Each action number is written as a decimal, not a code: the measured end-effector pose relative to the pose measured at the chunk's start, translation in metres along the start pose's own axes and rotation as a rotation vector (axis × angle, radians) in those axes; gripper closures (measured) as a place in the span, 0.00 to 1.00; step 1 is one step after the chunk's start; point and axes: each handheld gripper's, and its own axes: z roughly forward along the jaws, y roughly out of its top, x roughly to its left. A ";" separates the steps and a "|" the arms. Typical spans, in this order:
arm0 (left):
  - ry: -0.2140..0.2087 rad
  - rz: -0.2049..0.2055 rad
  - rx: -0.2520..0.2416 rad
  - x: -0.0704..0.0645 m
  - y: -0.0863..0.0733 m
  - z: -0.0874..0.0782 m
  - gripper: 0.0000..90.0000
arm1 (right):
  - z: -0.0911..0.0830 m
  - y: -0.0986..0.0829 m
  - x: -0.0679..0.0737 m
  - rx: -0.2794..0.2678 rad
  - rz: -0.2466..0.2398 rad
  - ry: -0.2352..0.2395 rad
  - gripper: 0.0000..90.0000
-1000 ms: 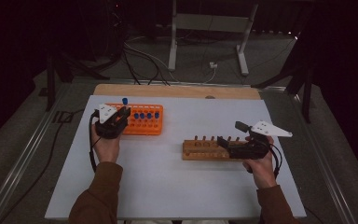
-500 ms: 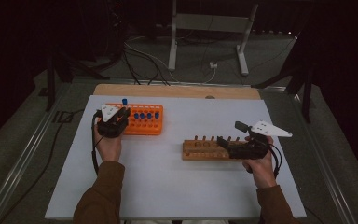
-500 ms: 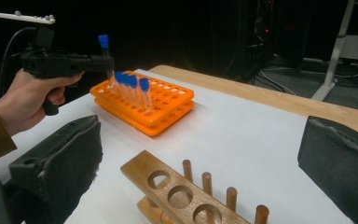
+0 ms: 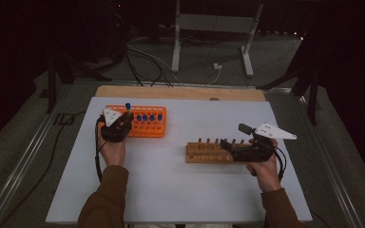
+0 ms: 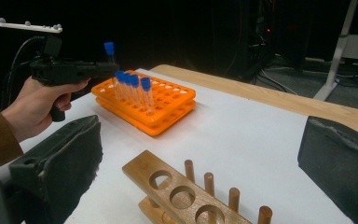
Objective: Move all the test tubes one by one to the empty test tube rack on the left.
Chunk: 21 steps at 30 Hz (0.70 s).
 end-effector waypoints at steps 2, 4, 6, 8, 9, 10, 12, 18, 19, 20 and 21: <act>-0.003 -0.005 -0.001 -0.001 0.000 0.001 0.87 | 0.001 0.000 0.000 0.003 -0.001 0.001 0.00; -0.005 0.001 0.007 -0.003 -0.001 0.004 0.87 | 0.001 -0.001 0.001 0.006 -0.001 0.001 0.00; -0.002 0.013 0.023 -0.005 -0.004 0.006 0.87 | 0.001 -0.001 0.000 0.006 -0.001 0.002 0.00; 0.000 0.017 0.038 -0.005 -0.008 0.009 0.87 | 0.000 -0.001 0.000 0.002 0.001 0.003 0.00; 0.002 0.016 0.048 -0.005 -0.010 0.010 0.87 | 0.000 -0.001 -0.001 -0.001 0.001 0.002 0.00; 0.004 0.016 0.054 -0.005 -0.012 0.010 0.87 | -0.001 -0.001 -0.001 -0.002 0.005 0.001 0.00; 0.000 0.017 0.072 -0.004 -0.016 0.011 0.87 | -0.001 -0.001 -0.002 -0.004 0.006 0.000 0.00; 0.002 0.040 0.104 -0.005 -0.020 0.012 0.87 | -0.001 -0.001 -0.001 0.002 0.004 0.001 0.00; 0.003 0.045 0.107 -0.006 -0.020 0.012 0.87 | -0.001 -0.001 0.000 0.003 0.002 0.002 0.00; 0.005 0.050 0.111 -0.006 -0.020 0.012 0.87 | -0.001 -0.001 0.000 0.003 0.002 0.002 0.00; 0.005 0.054 0.115 -0.007 -0.021 0.012 0.87 | -0.001 -0.001 0.000 0.002 0.001 0.002 0.00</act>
